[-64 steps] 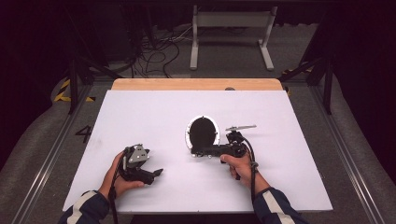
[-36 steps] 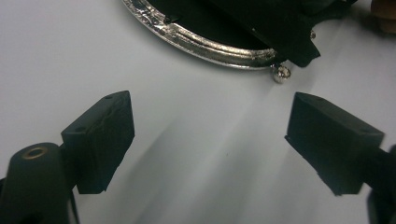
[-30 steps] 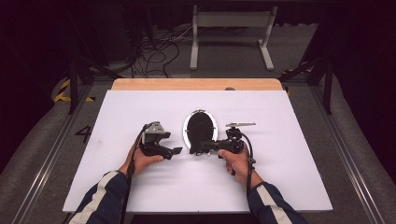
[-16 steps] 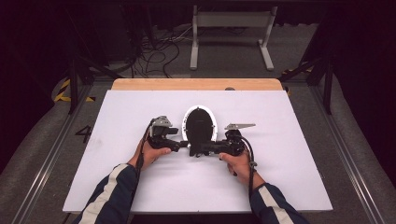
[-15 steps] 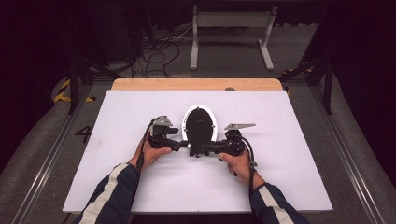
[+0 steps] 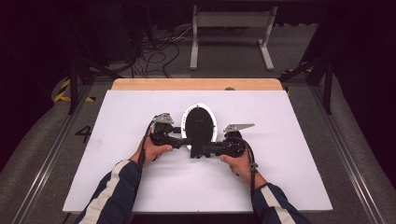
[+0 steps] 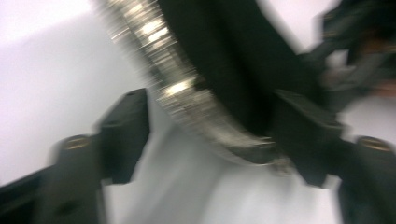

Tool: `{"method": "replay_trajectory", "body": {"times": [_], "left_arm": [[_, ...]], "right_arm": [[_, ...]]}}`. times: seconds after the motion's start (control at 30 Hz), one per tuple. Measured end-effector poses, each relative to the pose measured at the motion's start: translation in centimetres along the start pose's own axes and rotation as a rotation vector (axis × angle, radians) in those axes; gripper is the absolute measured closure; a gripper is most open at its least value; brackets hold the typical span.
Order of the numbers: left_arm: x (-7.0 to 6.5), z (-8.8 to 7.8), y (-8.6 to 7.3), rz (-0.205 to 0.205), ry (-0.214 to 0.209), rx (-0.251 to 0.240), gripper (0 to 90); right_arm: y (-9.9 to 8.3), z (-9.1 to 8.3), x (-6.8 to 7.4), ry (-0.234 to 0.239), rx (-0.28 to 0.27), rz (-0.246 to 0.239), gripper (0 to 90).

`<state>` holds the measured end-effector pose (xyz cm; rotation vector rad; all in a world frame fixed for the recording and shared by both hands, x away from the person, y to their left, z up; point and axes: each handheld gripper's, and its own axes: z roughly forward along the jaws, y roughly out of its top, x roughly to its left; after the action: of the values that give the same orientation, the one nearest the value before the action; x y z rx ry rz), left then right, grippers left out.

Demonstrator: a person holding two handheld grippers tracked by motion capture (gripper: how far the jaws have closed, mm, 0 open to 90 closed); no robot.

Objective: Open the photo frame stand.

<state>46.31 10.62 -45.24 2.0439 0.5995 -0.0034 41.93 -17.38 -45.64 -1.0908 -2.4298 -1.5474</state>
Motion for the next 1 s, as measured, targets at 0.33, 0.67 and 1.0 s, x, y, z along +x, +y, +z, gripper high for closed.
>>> {"method": "replay_trajectory", "body": {"times": [0.33, 0.67, 1.0], "left_arm": [[-1.1, -1.0, 0.4, 0.057, 0.015, -0.013, 58.1], [-3.1, -1.6, 0.8, 0.145, 0.042, -0.04, 69.6], [-4.6, -1.8, 0.0, 0.194, 0.114, -0.048, 70.0]], "right_arm": [[0.0, -0.2, 0.4, -0.04, 0.021, -0.023, 71.4], [0.1, -0.6, 0.1, -0.045, -0.01, -0.011, 71.1], [-0.3, -1.4, 1.6, -0.055, 0.017, -0.047, 73.1]]}}
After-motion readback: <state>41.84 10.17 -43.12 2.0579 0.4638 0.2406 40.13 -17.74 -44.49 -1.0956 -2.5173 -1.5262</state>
